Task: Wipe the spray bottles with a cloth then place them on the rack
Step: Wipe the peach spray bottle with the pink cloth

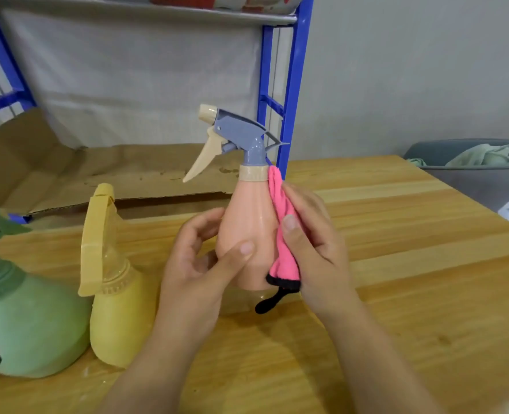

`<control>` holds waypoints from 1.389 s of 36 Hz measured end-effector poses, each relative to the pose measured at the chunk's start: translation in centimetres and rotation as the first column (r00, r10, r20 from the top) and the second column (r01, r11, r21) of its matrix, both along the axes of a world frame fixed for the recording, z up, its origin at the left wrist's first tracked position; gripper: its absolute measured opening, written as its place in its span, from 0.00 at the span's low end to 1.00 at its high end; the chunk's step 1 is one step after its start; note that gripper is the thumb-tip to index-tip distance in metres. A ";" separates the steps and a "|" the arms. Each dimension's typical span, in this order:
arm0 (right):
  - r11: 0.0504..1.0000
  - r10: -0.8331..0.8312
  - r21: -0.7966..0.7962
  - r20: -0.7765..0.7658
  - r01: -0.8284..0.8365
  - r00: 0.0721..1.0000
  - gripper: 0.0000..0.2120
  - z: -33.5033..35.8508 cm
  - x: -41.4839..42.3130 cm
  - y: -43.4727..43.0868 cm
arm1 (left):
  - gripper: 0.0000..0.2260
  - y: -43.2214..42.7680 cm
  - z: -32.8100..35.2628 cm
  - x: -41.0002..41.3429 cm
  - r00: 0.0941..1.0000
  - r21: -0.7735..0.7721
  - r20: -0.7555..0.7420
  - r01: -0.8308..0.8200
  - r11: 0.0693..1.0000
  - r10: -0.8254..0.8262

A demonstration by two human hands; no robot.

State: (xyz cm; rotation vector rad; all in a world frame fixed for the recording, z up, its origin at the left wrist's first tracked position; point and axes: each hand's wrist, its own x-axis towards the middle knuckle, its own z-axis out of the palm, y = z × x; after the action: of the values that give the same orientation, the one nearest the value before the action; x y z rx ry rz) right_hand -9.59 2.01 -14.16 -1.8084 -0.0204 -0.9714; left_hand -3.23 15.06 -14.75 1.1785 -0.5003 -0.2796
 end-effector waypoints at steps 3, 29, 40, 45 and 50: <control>0.993 0.025 0.111 0.017 -0.027 1.000 0.17 0.1 0.0 0.0 | 0.24 0.3 0.0 0.1 0.995 -0.077 -0.031 0.088 0.993 -0.090; 0.894 0.041 0.446 0.007 -0.040 0.999 0.10 0.0 -0.5 0.2 | 0.23 0.0 -0.2 -1.0 0.995 -0.024 -0.033 0.092 0.995 -0.093; 0.982 -0.187 0.013 0.023 0.187 0.982 0.22 -0.8 -0.5 1.1 | 0.15 0.0 -0.2 -0.6 0.993 -0.051 -0.102 0.058 0.997 -0.063; 0.938 -0.069 0.344 0.073 0.040 0.995 0.09 -0.3 -0.5 0.6 | 0.12 -0.1 -0.1 -0.9 0.996 -0.066 -0.078 0.027 0.997 -0.032; 0.946 -0.090 0.316 0.044 0.072 0.995 0.07 -0.2 -0.6 0.7 | 0.23 -0.2 0.0 -1.6 0.998 0.014 -0.006 0.055 0.998 -0.055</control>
State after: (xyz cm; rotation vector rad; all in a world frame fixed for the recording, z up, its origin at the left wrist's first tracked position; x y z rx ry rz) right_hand -10.15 2.72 -14.34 -1.4963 0.1659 -1.0227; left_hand -4.81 14.87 -14.80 1.1783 -0.5270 -0.3343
